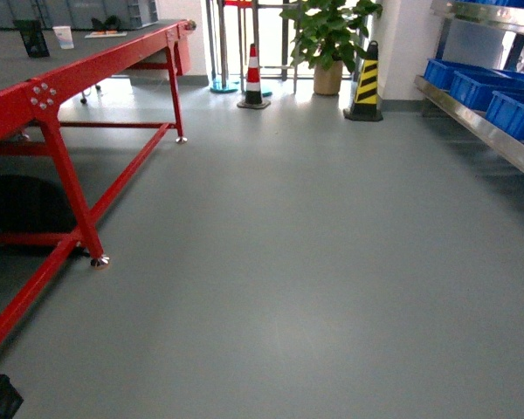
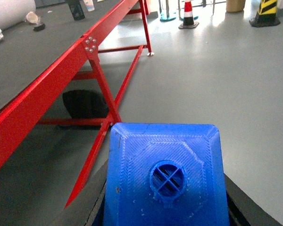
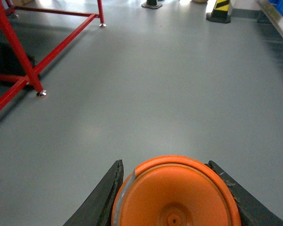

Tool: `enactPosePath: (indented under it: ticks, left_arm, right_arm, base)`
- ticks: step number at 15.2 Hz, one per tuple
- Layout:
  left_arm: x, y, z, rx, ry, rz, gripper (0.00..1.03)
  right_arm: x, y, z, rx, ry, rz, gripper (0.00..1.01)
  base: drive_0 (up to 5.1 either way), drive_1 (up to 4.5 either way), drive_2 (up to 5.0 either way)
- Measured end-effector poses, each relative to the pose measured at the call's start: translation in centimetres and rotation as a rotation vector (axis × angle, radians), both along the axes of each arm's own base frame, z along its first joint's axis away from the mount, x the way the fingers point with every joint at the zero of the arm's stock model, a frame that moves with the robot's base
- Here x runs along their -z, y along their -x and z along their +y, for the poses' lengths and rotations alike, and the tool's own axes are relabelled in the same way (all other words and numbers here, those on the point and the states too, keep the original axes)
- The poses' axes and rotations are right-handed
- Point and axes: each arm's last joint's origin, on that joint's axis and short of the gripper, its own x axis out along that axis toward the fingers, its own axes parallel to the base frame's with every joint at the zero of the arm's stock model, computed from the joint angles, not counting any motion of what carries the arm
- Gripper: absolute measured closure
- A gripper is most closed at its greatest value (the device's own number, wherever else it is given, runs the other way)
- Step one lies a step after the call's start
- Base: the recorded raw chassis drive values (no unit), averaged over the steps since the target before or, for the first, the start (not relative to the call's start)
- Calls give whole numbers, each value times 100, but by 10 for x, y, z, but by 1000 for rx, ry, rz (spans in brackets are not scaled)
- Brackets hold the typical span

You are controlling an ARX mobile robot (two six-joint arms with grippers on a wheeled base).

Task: Sort blue parts and orange caps into right shelf containers

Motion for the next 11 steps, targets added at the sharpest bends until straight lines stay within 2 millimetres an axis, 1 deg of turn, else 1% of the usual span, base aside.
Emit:
enactPosePath:
  ticks: [11]
  left_arm:
    - [1, 0, 0, 1, 0, 5, 58]
  right_arm:
    - [0, 0, 0, -2, -1, 1, 58]
  base:
    - [7, 422, -409]
